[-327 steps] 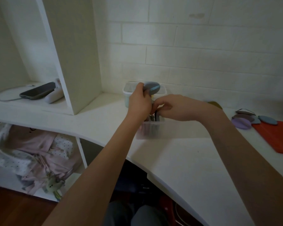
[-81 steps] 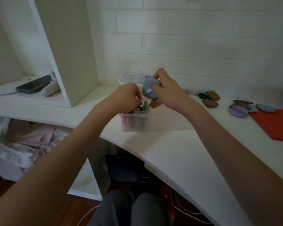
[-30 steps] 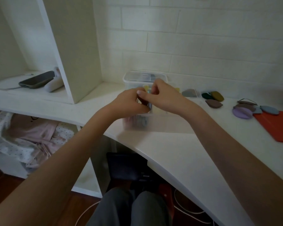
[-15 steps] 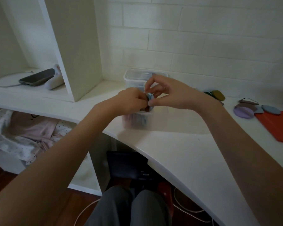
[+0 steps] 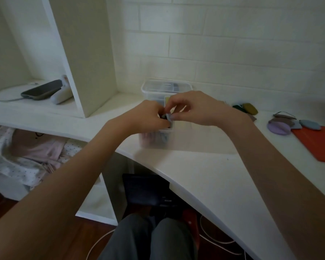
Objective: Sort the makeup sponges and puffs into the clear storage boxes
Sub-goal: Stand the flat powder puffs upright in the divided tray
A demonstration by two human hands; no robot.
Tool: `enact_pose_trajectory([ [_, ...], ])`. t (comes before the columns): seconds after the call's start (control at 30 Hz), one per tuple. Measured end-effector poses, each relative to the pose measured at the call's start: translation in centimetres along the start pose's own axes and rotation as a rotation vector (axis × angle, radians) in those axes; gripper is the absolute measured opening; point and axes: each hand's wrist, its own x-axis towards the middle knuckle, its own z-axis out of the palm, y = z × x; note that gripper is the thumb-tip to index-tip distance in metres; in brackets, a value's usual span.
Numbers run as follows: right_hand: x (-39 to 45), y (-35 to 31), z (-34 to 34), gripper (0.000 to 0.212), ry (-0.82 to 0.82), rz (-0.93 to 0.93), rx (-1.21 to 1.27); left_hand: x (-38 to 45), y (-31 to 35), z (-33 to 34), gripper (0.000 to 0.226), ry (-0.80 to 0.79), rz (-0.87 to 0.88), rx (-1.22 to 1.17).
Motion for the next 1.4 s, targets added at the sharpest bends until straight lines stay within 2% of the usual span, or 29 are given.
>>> enact_pose_trajectory([
  [0.1, 0.1, -0.2, 0.0, 0.007, -0.010, -0.005, -0.096, 0.0, -0.3, 0.0, 0.006, -0.003, 0.021, -0.037],
  [0.27, 0.4, -1.1, 1.0, 0.014, 0.045, -0.007, -0.137, -0.3, -0.5, -0.2, 0.014, 0.067, 0.025, -0.200],
  [0.37, 0.1, -1.4, 0.5, 0.020, 0.000, 0.051, -0.128, -0.2, -0.5, -0.2, 0.024, 0.038, -0.001, -0.277],
  [0.47, 0.0, -1.8, 0.0, 0.025, -0.044, 0.113, -0.228, -0.3, -0.7, -0.2, 0.032, 0.035, -0.014, -0.338],
  [0.6, 0.3, -2.5, 0.6, 0.017, -0.072, 0.127, -0.479, -0.1, -0.6, -0.4, 0.020, -0.022, -0.021, -0.438],
  [0.67, 0.5, -2.5, 1.0, 0.017, -0.028, 0.129, -0.486, -0.1, -0.7, -0.5, 0.015, -0.015, -0.017, -0.473],
  [0.77, 0.4, -2.2, 1.0, 0.023, 0.112, 0.136, -0.378, -0.2, -0.7, -0.8, 0.032, -0.082, -0.011, -0.393],
  [0.83, 0.2, -2.3, 0.7, 0.030, 0.147, 0.125, -0.453, -0.1, -0.6, -1.0, 0.042, -0.125, 0.006, -0.300],
  [0.93, -0.1, -2.6, 0.7, 0.031, 0.143, 0.154, -0.549, 0.0, -0.7, -1.4, 0.042, -0.169, -0.010, -0.285],
  [1.07, -0.1, -2.8, 0.8, 0.026, 0.223, 0.166, -0.456, 0.5, -1.0, -1.8, 0.044, -0.225, -0.019, -0.244],
  [1.27, 0.1, -2.0, 0.9, 0.046, 0.133, 0.089, -0.192, 1.2, -0.7, -2.2, 0.045, -0.269, -0.004, -0.082],
  [1.33, 0.1, -1.9, 0.7, 0.051, 0.129, 0.062, -0.222, 1.5, -0.1, -2.6, 0.054, -0.335, -0.031, -0.015],
  [1.4, 0.1, -2.0, 0.5, 0.054, 0.091, 0.041, -0.359, 1.9, 0.4, -2.7, 0.059, -0.382, -0.053, 0.062],
])
